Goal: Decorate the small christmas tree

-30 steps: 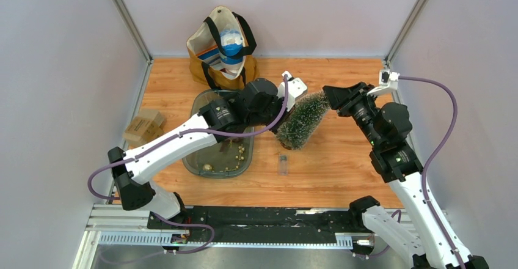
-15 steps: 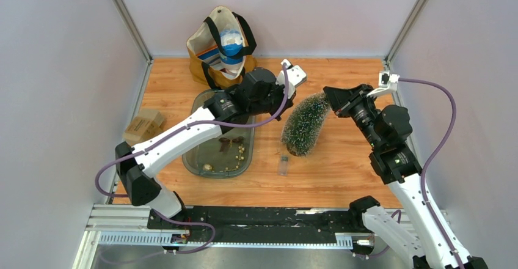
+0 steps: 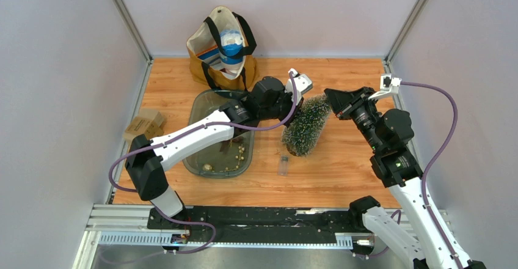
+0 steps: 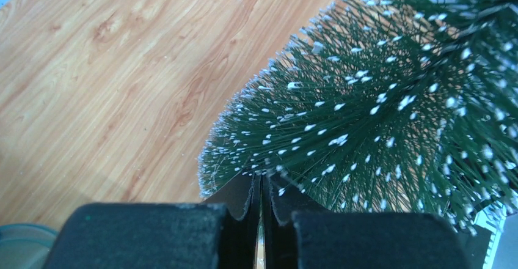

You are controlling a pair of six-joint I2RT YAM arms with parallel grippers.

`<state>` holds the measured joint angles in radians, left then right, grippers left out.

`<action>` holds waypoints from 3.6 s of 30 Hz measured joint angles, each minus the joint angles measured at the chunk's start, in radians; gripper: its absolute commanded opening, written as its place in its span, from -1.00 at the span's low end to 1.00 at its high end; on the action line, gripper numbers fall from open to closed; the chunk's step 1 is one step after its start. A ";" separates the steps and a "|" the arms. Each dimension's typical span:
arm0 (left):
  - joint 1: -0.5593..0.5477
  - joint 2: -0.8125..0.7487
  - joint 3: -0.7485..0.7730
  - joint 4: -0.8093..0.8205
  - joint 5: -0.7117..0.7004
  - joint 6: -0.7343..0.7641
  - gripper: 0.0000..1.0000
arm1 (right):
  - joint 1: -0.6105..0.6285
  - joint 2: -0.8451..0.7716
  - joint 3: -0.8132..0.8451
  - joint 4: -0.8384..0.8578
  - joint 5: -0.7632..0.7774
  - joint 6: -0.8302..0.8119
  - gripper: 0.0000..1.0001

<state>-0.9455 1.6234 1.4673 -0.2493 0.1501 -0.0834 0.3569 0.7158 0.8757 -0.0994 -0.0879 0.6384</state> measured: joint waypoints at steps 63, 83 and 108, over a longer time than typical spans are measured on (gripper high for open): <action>0.020 -0.262 -0.175 -0.084 -0.130 -0.038 0.40 | -0.113 0.045 0.156 -0.181 -0.082 -0.129 0.90; 0.059 -0.309 -0.290 -0.119 -0.186 -0.117 0.49 | -0.270 -0.070 0.367 -0.494 0.237 -0.269 1.00; 0.152 -0.132 -0.324 -0.111 -0.069 -0.358 0.39 | -0.291 -0.129 -0.603 -0.438 -0.146 0.226 -0.35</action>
<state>-0.7933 1.4910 1.1431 -0.3599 0.0807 -0.4416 0.0662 0.5865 0.2726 -0.5369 -0.2340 0.8646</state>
